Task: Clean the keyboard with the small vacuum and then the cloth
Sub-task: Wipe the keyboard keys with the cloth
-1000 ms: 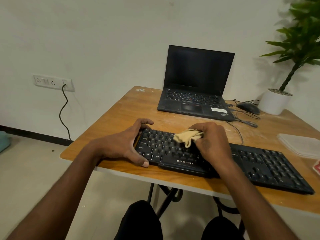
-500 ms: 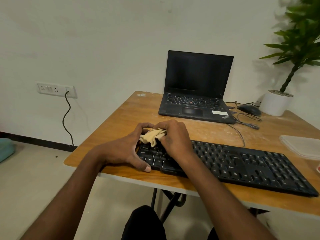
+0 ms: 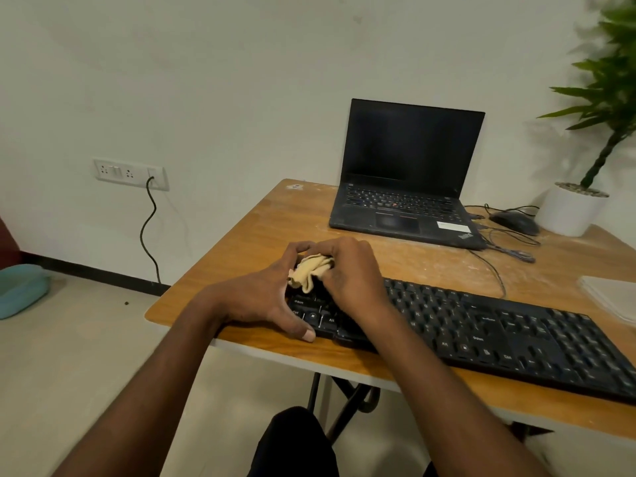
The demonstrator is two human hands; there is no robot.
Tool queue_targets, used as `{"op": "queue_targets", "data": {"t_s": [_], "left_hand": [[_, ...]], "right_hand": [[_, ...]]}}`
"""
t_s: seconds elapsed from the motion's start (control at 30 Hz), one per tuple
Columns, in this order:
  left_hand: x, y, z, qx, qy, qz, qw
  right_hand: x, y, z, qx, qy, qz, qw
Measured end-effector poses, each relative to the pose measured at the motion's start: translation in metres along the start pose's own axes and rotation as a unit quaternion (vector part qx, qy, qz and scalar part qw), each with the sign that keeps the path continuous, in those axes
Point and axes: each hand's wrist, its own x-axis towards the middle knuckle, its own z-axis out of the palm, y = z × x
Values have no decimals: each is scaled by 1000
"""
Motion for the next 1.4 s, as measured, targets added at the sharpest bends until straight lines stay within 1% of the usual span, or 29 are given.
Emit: {"op": "queue_targets", "data": {"t_s": [0.1,0.17,0.3,0.37,0.5,0.6,0.7,0.77,0.87,0.93,1.03,1.2,1.27,1.4], "left_hand": [[-1,1,0,4,1,-4,1000],[0,1,0,4,3,1,1000],[1,-1,-1,-16,-3,2,1000],[2,-2,-1,-14,-3,4,1000],[2,0,0,2,0,-1,1000],[2,-2,1,-9,-5,4,1000],[1,-4,0,-4,-9,4,1000],[2,-4,-1,10,-5,5,1000],[3,-5,-1,0,-5,5,1000],[3,-6,-1,-1,-5,7,1000],[4,-6,0,2,-1,11,1000],[6,-10,1,39,-3,28,999],[6,-10,1,41,-4,29,999],[5,-9,-1,20,-4,20,1000]], "right_hand": [[-1,-4,0,-10,-18,-17,1000],[-7,7,-12,-34,-20,-8,999],[-25,36,-42,-45,8,36,998],[-31,38,-45,-41,14,42,998],[-27,12,-23,-28,15,18,999],[-25,-11,-4,-2,-10,-24,1000],[-31,-13,-6,-9,-28,-39,999],[-38,-2,-16,-30,-26,-23,999],[-51,13,-32,-51,-20,25,998],[-56,17,-37,-54,-10,37,998],[-57,7,-31,-34,-6,19,999],[-53,-22,-6,12,-40,-47,998],[-53,-20,-6,13,-45,-46,998],[-63,-6,-24,-24,-49,-27,998]]}}
